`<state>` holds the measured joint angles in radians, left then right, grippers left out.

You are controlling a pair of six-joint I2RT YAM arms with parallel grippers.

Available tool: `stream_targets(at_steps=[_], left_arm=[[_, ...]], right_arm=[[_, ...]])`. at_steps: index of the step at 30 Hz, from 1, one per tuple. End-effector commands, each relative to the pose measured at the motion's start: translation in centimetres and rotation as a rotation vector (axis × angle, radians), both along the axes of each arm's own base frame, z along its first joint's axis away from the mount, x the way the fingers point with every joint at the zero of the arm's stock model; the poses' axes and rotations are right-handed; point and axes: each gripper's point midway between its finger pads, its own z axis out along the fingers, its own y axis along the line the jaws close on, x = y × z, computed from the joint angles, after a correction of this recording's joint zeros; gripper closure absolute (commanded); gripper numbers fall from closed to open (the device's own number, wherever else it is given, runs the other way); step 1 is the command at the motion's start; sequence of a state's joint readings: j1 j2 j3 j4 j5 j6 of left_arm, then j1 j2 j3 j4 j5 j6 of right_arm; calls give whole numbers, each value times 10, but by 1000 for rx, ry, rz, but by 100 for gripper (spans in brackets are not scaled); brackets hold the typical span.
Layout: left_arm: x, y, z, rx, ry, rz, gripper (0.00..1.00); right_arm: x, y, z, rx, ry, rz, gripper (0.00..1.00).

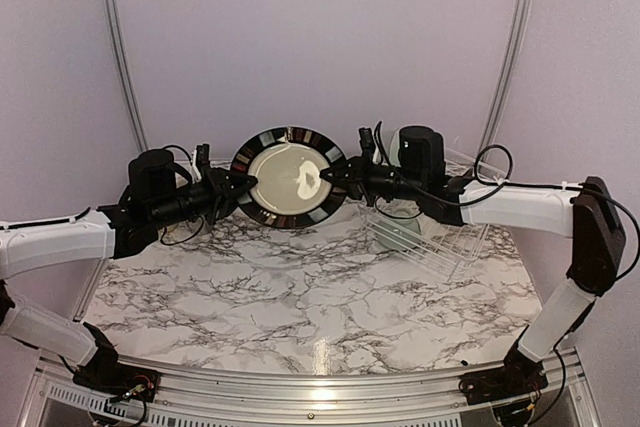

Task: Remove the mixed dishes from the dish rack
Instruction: Pass from the right arm to the left, then place the plate at the center of the board.

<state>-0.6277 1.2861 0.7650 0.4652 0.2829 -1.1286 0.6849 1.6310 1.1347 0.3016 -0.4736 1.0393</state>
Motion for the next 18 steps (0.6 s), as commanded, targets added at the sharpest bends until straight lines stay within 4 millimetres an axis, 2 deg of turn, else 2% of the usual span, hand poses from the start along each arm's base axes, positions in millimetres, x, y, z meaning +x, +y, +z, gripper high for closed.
stream_targets(at_steps=[1, 2, 5, 9, 10, 11, 13, 14, 18], left_arm=[[-9, 7, 11, 9, -38, 3, 81], [-9, 10, 10, 6, -34, 10, 84], [-10, 13, 7, -4, -15, 11, 100], [-13, 21, -4, -6, 30, 15, 100], [-13, 23, -7, -8, 41, 14, 100], [-14, 26, -11, -9, 57, 11, 100], [-17, 32, -21, 4, 88, 3, 100], [-18, 36, -27, 20, 101, 1, 100], [-28, 54, -51, 79, 154, 1, 100]], right_arm=[[-11, 20, 66, 134, -161, 70, 100], [-12, 21, 64, 132, -158, 77, 100], [-12, 24, 57, 119, -151, 80, 91], [-6, 23, 42, 69, -165, 62, 69], [-3, 22, 35, 42, -177, 45, 57], [2, 20, 25, -1, -171, 19, 36], [10, 14, 8, -87, -159, -19, 10], [14, 10, 0, -127, -154, -36, 3], [27, -11, -21, -277, -155, -104, 1]])
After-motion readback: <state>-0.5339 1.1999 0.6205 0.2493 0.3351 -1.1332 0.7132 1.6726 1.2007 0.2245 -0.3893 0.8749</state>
